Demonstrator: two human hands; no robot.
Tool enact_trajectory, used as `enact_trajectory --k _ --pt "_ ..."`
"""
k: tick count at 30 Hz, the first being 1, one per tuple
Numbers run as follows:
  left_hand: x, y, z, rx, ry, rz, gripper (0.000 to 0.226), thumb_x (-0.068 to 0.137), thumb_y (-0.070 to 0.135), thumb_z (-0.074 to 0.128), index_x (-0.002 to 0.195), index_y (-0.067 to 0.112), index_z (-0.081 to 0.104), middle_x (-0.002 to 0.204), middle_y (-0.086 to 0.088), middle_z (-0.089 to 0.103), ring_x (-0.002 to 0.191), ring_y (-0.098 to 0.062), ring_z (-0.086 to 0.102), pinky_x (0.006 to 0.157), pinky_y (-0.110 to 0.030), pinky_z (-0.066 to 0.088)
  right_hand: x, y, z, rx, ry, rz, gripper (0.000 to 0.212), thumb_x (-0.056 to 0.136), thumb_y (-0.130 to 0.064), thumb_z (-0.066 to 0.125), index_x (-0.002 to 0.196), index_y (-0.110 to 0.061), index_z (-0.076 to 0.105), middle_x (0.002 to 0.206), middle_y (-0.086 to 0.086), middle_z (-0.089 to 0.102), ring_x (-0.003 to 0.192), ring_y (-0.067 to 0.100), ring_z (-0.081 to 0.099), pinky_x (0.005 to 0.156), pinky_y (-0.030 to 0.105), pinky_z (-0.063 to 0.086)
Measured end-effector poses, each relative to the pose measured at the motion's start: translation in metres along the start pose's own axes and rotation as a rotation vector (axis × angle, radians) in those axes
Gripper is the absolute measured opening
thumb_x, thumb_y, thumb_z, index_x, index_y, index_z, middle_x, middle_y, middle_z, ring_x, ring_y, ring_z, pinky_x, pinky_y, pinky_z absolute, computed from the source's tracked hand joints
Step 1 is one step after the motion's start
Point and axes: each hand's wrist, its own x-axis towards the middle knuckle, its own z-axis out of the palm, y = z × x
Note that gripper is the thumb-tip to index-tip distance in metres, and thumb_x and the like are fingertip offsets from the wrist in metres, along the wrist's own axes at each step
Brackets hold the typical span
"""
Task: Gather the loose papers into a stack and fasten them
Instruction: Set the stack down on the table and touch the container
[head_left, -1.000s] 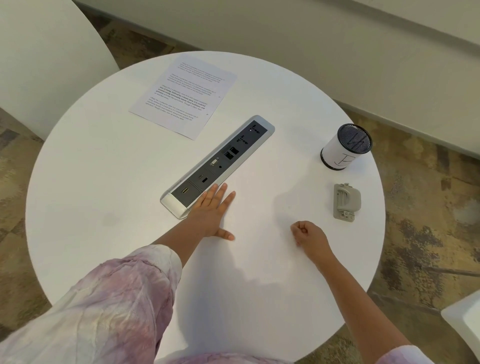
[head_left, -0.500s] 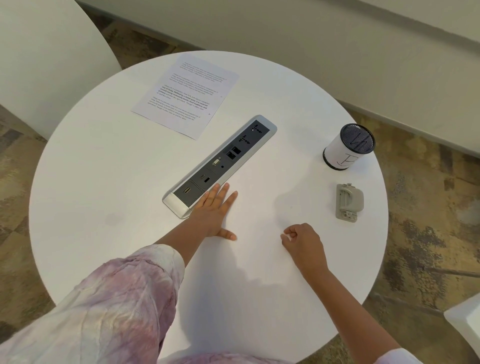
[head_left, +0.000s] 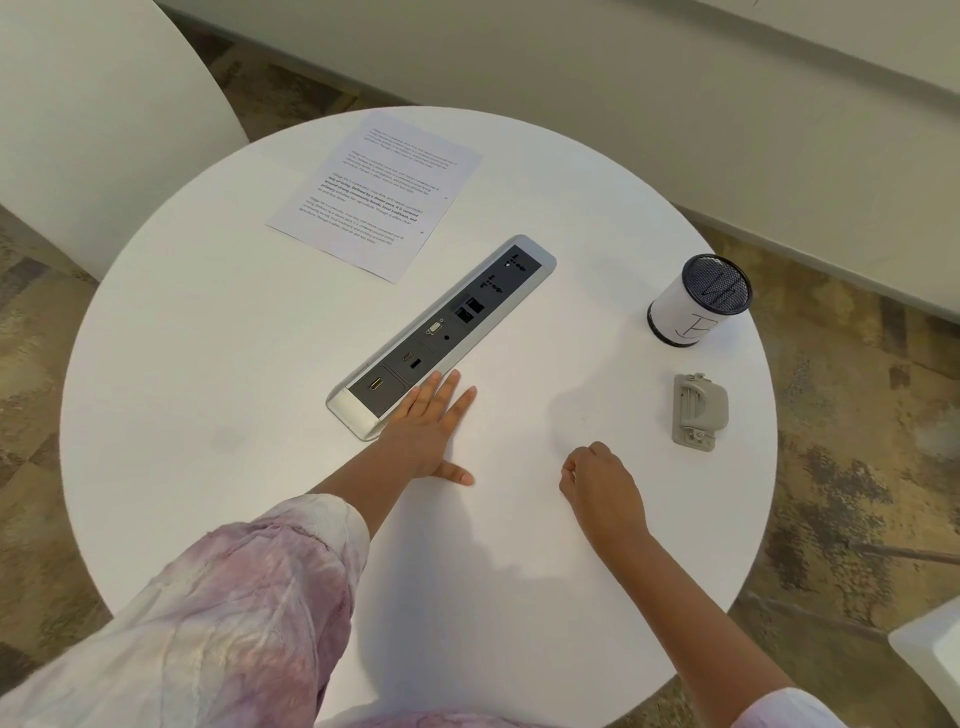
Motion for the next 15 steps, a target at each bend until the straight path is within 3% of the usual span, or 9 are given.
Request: enact_trajectory --k 4,8,12,15 --pt "0.001 0.0 0.001 0.002 -0.004 -0.001 0.119 0.066 0.079 0.048 0.145 0.023 -0.021 0.154 -0.006 -0.028 0.141 -0.027 -0.027 0.116 -0.04 -0.01 0.0 -0.001 0.002 -0.068 -0.003 0.002 0.02 0.093 -0.01 0.037 0.096 -0.007 0.057 0.096 0.005 0.051 0.078 0.016 0.046 0.064 0.024 0.036" --pt "0.002 0.0 0.001 0.0 -0.006 -0.002 0.119 0.065 0.08 0.047 0.145 0.023 -0.021 0.154 -0.006 -0.029 0.141 -0.027 -0.027 0.116 -0.041 -0.01 0.001 -0.003 -0.001 -0.076 -0.024 0.001 0.021 0.091 -0.007 0.035 0.096 -0.008 0.056 0.097 0.006 0.052 0.085 0.019 0.053 0.068 0.024 0.04" --pt "0.002 0.0 0.002 0.009 0.0 -0.011 0.12 0.065 0.081 0.047 0.145 0.023 -0.021 0.154 -0.006 -0.028 0.141 -0.027 -0.027 0.116 -0.04 -0.01 0.007 0.003 -0.011 0.338 -0.06 0.13 0.017 0.087 -0.008 0.046 0.086 0.001 0.06 0.089 0.013 0.058 0.084 0.026 0.054 0.071 0.03 0.042" --pt "0.001 0.002 -0.002 0.005 -0.03 -0.022 0.121 0.065 0.08 0.049 0.144 0.024 -0.022 0.153 -0.005 -0.029 0.141 -0.026 -0.028 0.116 -0.04 -0.01 0.021 0.012 -0.032 0.599 0.032 0.183 0.013 0.085 -0.008 0.053 0.077 -0.006 0.062 0.075 0.007 0.058 0.073 0.02 0.051 0.056 0.021 0.033"
